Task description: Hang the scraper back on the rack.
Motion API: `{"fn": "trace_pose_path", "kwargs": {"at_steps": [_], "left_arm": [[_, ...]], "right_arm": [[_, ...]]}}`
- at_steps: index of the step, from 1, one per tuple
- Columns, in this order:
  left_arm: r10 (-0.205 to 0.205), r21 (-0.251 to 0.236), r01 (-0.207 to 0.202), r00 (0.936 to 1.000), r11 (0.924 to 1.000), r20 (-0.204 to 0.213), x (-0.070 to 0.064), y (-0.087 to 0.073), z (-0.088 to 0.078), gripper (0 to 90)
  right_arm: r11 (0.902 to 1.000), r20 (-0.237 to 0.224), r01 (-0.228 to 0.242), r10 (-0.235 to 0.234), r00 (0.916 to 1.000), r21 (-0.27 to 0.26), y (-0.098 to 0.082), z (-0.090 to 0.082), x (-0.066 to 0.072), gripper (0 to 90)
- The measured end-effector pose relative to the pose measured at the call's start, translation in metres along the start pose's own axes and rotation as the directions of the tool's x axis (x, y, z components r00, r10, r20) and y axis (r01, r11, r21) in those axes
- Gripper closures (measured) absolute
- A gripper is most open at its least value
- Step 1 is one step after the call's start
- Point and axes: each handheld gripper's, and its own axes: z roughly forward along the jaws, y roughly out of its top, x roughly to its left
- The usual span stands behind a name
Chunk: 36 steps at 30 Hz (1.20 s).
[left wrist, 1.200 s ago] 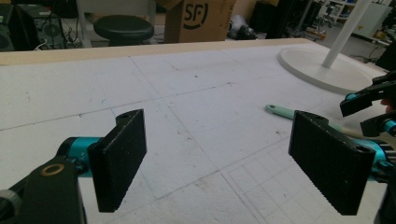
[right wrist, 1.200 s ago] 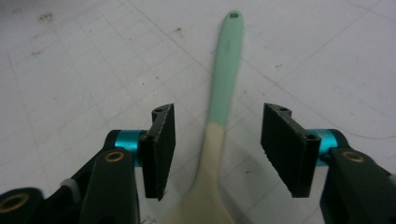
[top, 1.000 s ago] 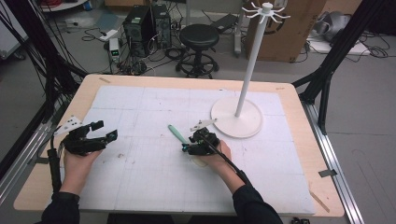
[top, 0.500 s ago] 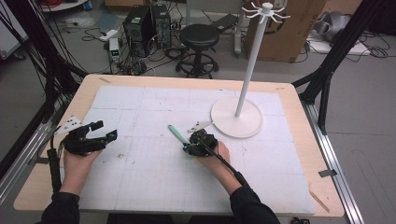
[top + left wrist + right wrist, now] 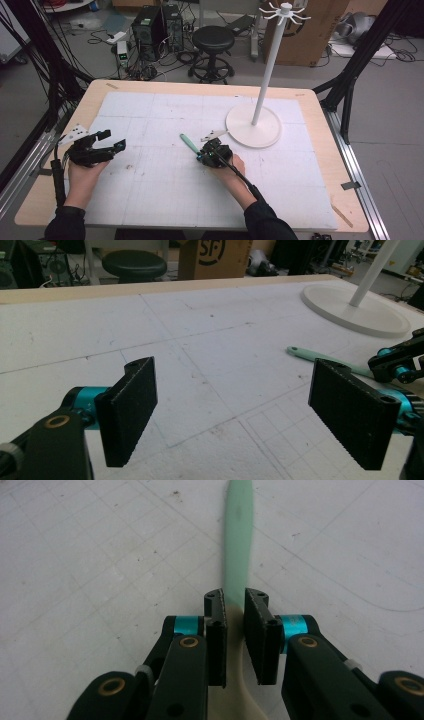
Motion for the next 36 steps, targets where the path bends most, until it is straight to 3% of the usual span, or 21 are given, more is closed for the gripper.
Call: {"fn": "trace_pose_path", "kwargs": {"at_steps": [9, 19, 22, 23, 25, 26, 31, 33, 36], "left_arm": [[-0.002, 0.001, 0.002, 1.0, 1.0, -0.004, 0.001, -0.001, -0.002, 20.2], [-0.003, 0.002, 0.003, 1.0, 1.0, -0.005, 0.001, -0.001, -0.002, 20.3], [-0.005, -0.002, 0.005, 1.0, 1.0, -0.005, 0.002, -0.001, -0.002, 20.3], [-0.005, -0.003, 0.005, 1.0, 1.0, -0.005, 0.002, -0.001, -0.003, 20.3], [-0.006, -0.003, 0.006, 1.0, 1.0, -0.004, 0.002, -0.001, -0.003, 20.2], [-0.004, -0.002, 0.004, 1.0, 1.0, -0.001, 0.002, -0.001, -0.003, 20.3], [-0.009, -0.016, 0.009, 0.9999, 0.9998, 0.007, 0.001, -0.001, -0.003, 20.0], [-0.013, -0.019, 0.013, 0.9999, 0.9997, 0.007, 0.001, -0.001, -0.003, 20.0], [-0.012, -0.017, 0.012, 0.9999, 0.9998, 0.008, 0.001, -0.001, -0.003, 19.8]], "right_arm": [[0.9995, -0.04, -0.032, 0.032, 0.9987, -0.004, 0.0, -0.002, -0.008, 80.8], [0.9941, -0.092, -0.068, 0.06, 0.9939, -0.084, 0.007, -0.023, -0.018, 80.8], [0.9894, -0.106, -0.083, 0.07, 0.9919, -0.119, 0.009, -0.035, -0.023, 80.8], [0.9848, -0.11, -0.093, 0.077, 0.9909, -0.147, 0.011, -0.047, -0.029, 80.9], [0.9833, -0.117, -0.101, 0.084, 0.9895, -0.151, 0.012, -0.051, -0.031, 80.8], [0.9789, -0.127, -0.112, 0.091, 0.9878, -0.171, 0.013, -0.065, -0.039, 80.8], [0.973, -0.127, -0.119, 0.095, 0.9874, -0.198, 0.014, -0.091, -0.054, 80.8], [0.9685, -0.122, -0.122, 0.097, 0.9877, -0.217, 0.015, -0.112, -0.066, 80.8], [0.9636, -0.131, -0.134, 0.106, 0.9857, -0.231, 0.015, -0.125, -0.072, 80.8]]}}
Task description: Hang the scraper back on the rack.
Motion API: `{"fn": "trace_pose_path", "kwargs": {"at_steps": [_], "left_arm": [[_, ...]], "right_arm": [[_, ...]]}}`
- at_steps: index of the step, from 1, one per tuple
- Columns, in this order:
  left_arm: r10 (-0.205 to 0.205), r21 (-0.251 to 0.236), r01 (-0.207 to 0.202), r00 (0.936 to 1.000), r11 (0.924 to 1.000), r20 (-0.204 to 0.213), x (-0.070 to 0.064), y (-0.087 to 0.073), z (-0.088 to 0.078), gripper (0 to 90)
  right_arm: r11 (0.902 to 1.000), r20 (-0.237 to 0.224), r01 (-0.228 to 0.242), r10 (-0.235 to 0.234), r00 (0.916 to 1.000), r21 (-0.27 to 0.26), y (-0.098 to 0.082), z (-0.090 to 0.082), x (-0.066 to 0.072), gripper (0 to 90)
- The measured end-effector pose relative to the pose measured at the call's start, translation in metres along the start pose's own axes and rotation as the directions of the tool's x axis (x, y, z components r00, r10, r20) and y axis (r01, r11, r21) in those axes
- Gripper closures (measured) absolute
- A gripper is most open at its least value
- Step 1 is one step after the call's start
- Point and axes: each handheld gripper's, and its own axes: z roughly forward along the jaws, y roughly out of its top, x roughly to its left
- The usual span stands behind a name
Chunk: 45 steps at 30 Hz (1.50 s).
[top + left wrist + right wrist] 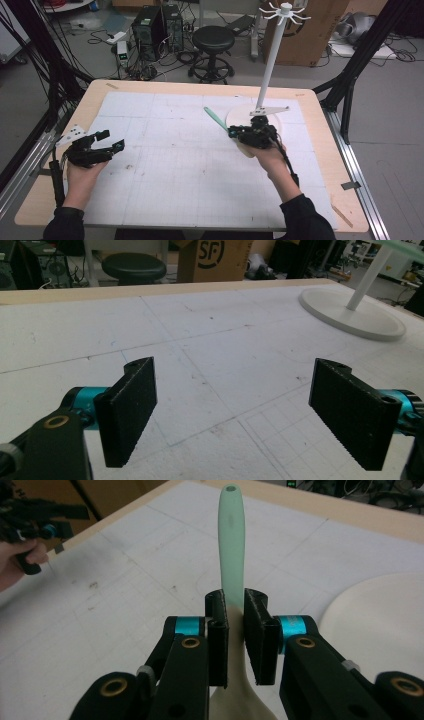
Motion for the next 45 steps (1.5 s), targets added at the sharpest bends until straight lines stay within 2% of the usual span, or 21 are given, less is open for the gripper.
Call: {"fn": "trace_pose_path", "kwargs": {"at_steps": [1, 3, 5, 6, 8, 10, 11, 13, 14, 15, 18, 19, 21, 23, 24, 28, 29, 30, 34, 35, 45], "left_arm": [[0.001, 0.001, -0.001, 1.0, 1.0, 0.0, 0.0, 0.0, 0.0, 19.8], [0.002, 0.001, -0.002, 1.0, 1.0, -0.001, 0.0, 0.0, 0.0, 19.8], [0.002, 0.002, -0.002, 1.0, 1.0, 0.0, 0.0, 0.0, 0.0, 19.8], [0.001, 0.002, -0.001, 1.0, 1.0, -0.002, 0.0, 0.0, -0.001, 19.8], [0.002, 0.003, -0.002, 1.0, 1.0, -0.001, 0.0, 0.0, 0.0, 19.8], [-0.002, 0.0, 0.002, 1.0, 1.0, -0.002, 0.0, 0.0, 0.0, 19.8], [-0.002, 0.0, 0.002, 1.0, 1.0, -0.001, 0.0, 0.0, 0.0, 19.8], [-0.002, 0.001, 0.002, 1.0, 1.0, -0.002, 0.0, 0.0, 0.0, 19.8], [-0.004, 0.002, 0.004, 1.0, 1.0, -0.001, 0.0, 0.0, 0.0, 19.8], [-0.002, 0.003, 0.002, 1.0, 1.0, -0.001, 0.0, 0.0, 0.0, 19.8], [0.0, 0.004, 0.0, 1.0, 1.0, -0.001, 0.0, 0.0, 0.0, 19.8], [-0.001, 0.003, 0.001, 1.0, 1.0, -0.002, 0.0, 0.0, 0.0, 19.8], [-0.003, 0.004, 0.003, 1.0, 1.0, -0.001, 0.0, 0.0, 0.0, 19.8], [0.0, 0.009, 0.0, 1.0, 1.0, -0.002, 0.0, 0.0, 0.0, 19.8], [0.001, 0.011, -0.001, 1.0, 0.9999, -0.003, 0.0, 0.0, 0.0, 19.8], [0.001, 0.013, -0.001, 1.0, 0.9999, -0.005, 0.0, 0.0, 0.001, 19.9], [0.0, 0.012, 0.0, 1.0, 0.9999, -0.004, 0.0, 0.0, 0.001, 19.8], [0.0, 0.013, 0.0, 1.0, 0.9999, -0.006, 0.0, 0.0, 0.001, 19.8], [0.0, 0.013, 0.0, 1.0, 0.9999, -0.004, -0.001, 0.0, 0.002, 19.8], [-0.001, 0.016, 0.001, 1.0, 0.9999, -0.001, -0.001, 0.0, 0.002, 19.8], [-0.003, 0.016, 0.003, 1.0, 0.9999, 0.0, -0.002, -0.001, 0.003, 19.9]], "right_arm": [[0.9998, 0.007, 0.01, -0.01, 0.9999, -0.017, 0.006, -0.017, -0.005, 80.8], [0.9996, 0.012, 0.013, -0.013, 0.9998, -0.026, 0.009, -0.025, -0.006, 80.8], [0.9992, 0.024, 0.032, -0.031, 0.9992, -0.026, 0.017, -0.04, -0.009, 80.8], [0.9985, 0.034, 0.042, -0.041, 0.9986, -0.034, 0.026, -0.056, -0.011, 80.8], [0.9976, 0.042, 0.054, -0.052, 0.9977, -0.043, 0.035, -0.071, -0.012, 80.8], [0.997, 0.049, 0.061, -0.059, 0.997, -0.047, 0.038, -0.076, -0.012, 80.8], [0.9952, 0.062, 0.076, -0.072, 0.9954, -0.061, 0.048, -0.092, -0.013, 80.8], [0.9942, 0.067, 0.085, -0.08, 0.9946, -0.067, 0.051, -0.097, -0.013, 80.8], [0.9928, 0.07, 0.095, -0.09, 0.9934, -0.073, 0.055, -0.103, -0.013, 80.8], [0.9915, 0.077, 0.1, -0.093, 0.9927, -0.083, 0.062, -0.117, -0.013, 80.8], [0.99, 0.091, 0.11, -0.102, 0.9907, -0.088, 0.067, -0.127, -0.013, 80.9], [0.9876, 0.097, 0.121, -0.111, 0.9891, -0.1, 0.073, -0.14, -0.015, 80.8], [0.9873, 0.103, 0.123, -0.113, 0.9883, -0.101, 0.075, -0.146, -0.015, 80.8], [0.9846, 0.111, 0.134, -0.121, 0.9864, -0.112, 0.082, -0.164, -0.019, 80.8], [0.9846, 0.111, 0.134, -0.121, 0.9864, -0.112, 0.082, -0.164, -0.019, 80.8], [0.9818, 0.141, 0.139, -0.121, 0.9826, -0.129, 0.088, -0.19, -0.023, 80.8], [0.9802, 0.153, 0.137, -0.115, 0.9815, -0.143, 0.09, -0.203, -0.025, 80.8], [0.9802, 0.153, 0.137, -0.115, 0.9815, -0.143, 0.09, -0.203, -0.025, 80.8], [0.9752, 0.174, 0.135, -0.104, 0.9791, -0.175, 0.094, -0.227, -0.028, 80.8], [0.9738, 0.184, 0.13, -0.096, 0.9784, -0.187, 0.095, -0.239, -0.03, 80.8], [0.9684, 0.212, 0.133, -0.088, 0.9733, -0.211, 0.105, -0.263, -0.03, 80.9]]}}
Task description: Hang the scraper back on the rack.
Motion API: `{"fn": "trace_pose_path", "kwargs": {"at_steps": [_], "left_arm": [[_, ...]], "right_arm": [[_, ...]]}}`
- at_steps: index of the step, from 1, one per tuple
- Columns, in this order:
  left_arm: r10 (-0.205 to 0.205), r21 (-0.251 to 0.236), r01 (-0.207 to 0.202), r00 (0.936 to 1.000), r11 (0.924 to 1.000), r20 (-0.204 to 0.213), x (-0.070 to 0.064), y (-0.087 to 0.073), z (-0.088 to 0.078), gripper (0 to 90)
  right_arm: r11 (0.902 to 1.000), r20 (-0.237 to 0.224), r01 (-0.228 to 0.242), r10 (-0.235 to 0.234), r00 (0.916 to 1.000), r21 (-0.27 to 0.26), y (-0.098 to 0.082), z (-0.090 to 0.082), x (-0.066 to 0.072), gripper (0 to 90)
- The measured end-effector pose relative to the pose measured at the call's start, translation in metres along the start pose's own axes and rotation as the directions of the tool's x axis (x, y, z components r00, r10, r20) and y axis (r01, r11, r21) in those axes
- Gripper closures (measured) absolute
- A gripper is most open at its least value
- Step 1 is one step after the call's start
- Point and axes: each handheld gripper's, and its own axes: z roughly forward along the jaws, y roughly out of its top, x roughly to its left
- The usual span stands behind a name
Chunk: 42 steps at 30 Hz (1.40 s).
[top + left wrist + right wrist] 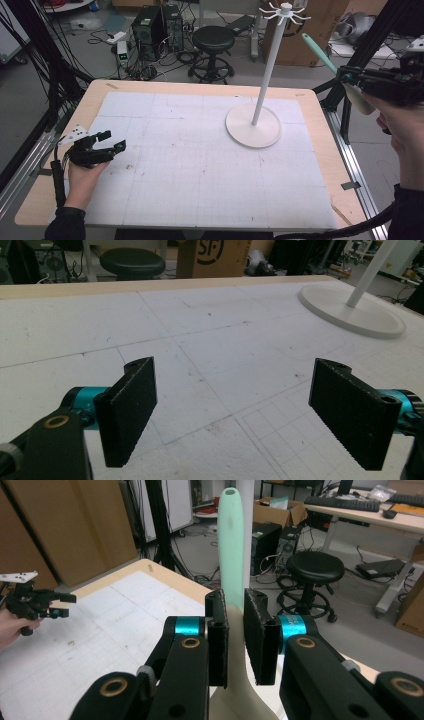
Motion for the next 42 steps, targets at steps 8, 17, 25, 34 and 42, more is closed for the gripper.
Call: {"fn": "trace_pose_path", "kwargs": {"at_steps": [8, 17, 25, 34, 42], "left_arm": [[-0.002, 0.0, 0.002, 1.0, 1.0, 0.002, 0.0, 0.0, 0.0, 19.9], [0.0, 0.004, 0.0, 1.0, 1.0, 0.005, 0.001, 0.0, -0.001, 19.9], [-0.004, 0.002, 0.004, 1.0, 1.0, 0.009, 0.0, -0.001, 0.0, 19.8], [0.0, 0.005, 0.0, 1.0, 1.0, 0.009, 0.0, -0.001, 0.0, 19.9], [-0.001, 0.005, 0.001, 1.0, 1.0, 0.01, 0.001, -0.001, 0.0, 19.9]], "right_arm": [[0.9998, -0.001, -0.001, 0.001, 1.0, -0.018, 0.012, 0.003, 0.001, 80.8], [0.9999, 0.01, 0.008, -0.008, 0.9999, -0.015, 0.019, 0.009, 0.003, 80.8], [1.0, 0.025, 0.003, -0.003, 0.9997, -0.007, 0.019, 0.012, 0.001, 80.8], [1.0, 0.028, 0.001, -0.001, 0.9996, -0.005, 0.019, 0.015, 0.001, 80.8], [1.0, 0.026, -0.001, 0.0, 0.9997, 0.007, 0.019, 0.019, 0.002, 80.8]]}}
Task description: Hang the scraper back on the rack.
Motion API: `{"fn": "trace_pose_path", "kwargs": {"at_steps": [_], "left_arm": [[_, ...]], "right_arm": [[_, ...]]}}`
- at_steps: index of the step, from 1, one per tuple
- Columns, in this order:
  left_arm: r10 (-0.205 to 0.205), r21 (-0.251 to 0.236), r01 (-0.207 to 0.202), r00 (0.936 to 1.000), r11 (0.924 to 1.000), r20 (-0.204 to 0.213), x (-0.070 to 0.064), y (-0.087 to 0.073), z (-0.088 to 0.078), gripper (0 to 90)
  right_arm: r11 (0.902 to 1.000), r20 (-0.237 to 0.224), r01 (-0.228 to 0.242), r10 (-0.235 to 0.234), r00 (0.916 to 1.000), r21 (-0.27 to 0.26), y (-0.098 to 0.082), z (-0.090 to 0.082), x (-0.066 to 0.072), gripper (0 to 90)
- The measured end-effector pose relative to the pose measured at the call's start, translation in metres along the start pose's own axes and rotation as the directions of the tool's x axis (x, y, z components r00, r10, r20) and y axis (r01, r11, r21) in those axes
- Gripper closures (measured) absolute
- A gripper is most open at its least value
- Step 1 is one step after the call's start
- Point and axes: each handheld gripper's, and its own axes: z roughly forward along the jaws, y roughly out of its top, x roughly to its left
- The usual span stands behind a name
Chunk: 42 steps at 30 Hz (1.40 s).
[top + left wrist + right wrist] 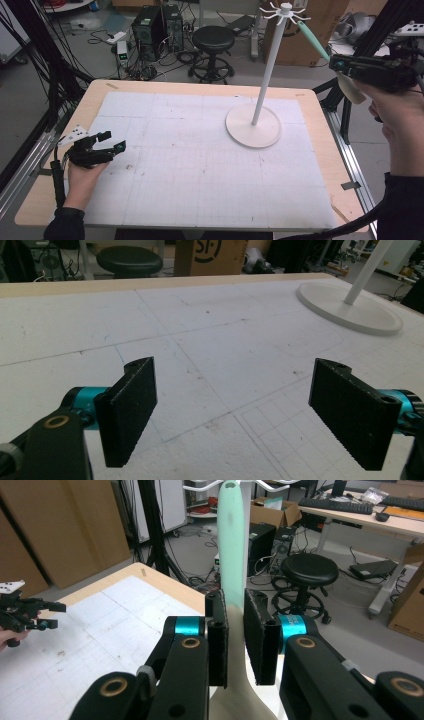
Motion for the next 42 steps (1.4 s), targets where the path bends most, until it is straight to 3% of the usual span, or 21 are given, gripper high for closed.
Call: {"fn": "trace_pose_path", "kwargs": {"at_steps": [20, 23, 26, 32, 38, 42], "left_arm": [[0.002, 0.003, -0.002, 1.0, 1.0, 0.0, 0.001, 0.0, 0.0, 19.9], [0.002, 0.004, -0.002, 1.0, 1.0, -0.001, 0.001, 0.0, 0.0, 19.9], [0.0, 0.001, 0.0, 1.0, 1.0, 0.0, 0.001, 0.0, -0.001, 19.9], [-0.008, -0.007, 0.008, 0.9999, 0.9999, -0.006, 0.002, 0.0, -0.002, 19.8], [-0.013, -0.003, 0.013, 0.9999, 0.9999, -0.011, 0.004, 0.0, -0.003, 19.7], [-0.006, 0.002, 0.006, 0.9998, 1.0, -0.017, 0.004, 0.0, -0.004, 19.6]], "right_arm": [[0.9995, 0.008, -0.002, 0.002, 1.0, 0.03, -0.004, 0.011, -0.001, 79.0], [0.9997, 0.007, 0.001, -0.001, 1.0, 0.023, -0.005, 0.013, -0.001, 65.9], [0.9996, 0.01, 0.003, -0.003, 0.9999, 0.027, -0.007, 0.014, 0.0, 59.0], [0.9997, -0.033, 0.024, -0.024, 0.9992, 0.008, -0.019, 0.016, 0.004, 43.4], [0.9994, -0.072, 0.034, -0.034, 0.9968, -0.005, -0.046, 0.026, 0.01, 31.5], [0.9988, -0.132, 0.034, -0.039, 0.9905, -0.034, -0.076, 0.037, 0.014, 26.0]]}}
